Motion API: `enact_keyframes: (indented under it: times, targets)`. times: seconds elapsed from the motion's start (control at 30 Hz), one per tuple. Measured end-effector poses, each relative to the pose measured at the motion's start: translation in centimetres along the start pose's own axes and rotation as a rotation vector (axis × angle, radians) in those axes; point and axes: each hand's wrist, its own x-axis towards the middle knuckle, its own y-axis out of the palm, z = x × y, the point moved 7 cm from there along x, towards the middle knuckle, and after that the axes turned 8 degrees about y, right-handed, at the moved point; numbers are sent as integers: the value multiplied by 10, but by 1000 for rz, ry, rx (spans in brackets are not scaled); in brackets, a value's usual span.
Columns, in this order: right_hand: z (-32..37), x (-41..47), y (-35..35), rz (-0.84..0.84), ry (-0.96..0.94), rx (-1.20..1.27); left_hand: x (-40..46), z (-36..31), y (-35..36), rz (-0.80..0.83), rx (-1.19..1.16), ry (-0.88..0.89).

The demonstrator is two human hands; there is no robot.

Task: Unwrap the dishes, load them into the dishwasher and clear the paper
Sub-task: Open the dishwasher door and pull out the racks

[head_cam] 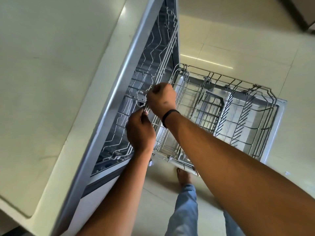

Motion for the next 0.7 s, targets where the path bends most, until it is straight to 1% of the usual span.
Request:
enact_keyframes:
  times: [0.17, 0.37, 0.57, 0.7]
  targets:
    - [-14, 1, -23, -20, 10, -11, -22, -14, 9, -4, -18, -21]
    - [-30, -5, -50, 6, 25, 35, -51, -32, 19, -11, -30, -48]
    - [-58, -14, -92, -55, 58, 13, -87, -46, 41, 47, -96, -27]
    - [-80, -21, -123, -93, 46, 10, -119, -61, 54, 109, -136, -17]
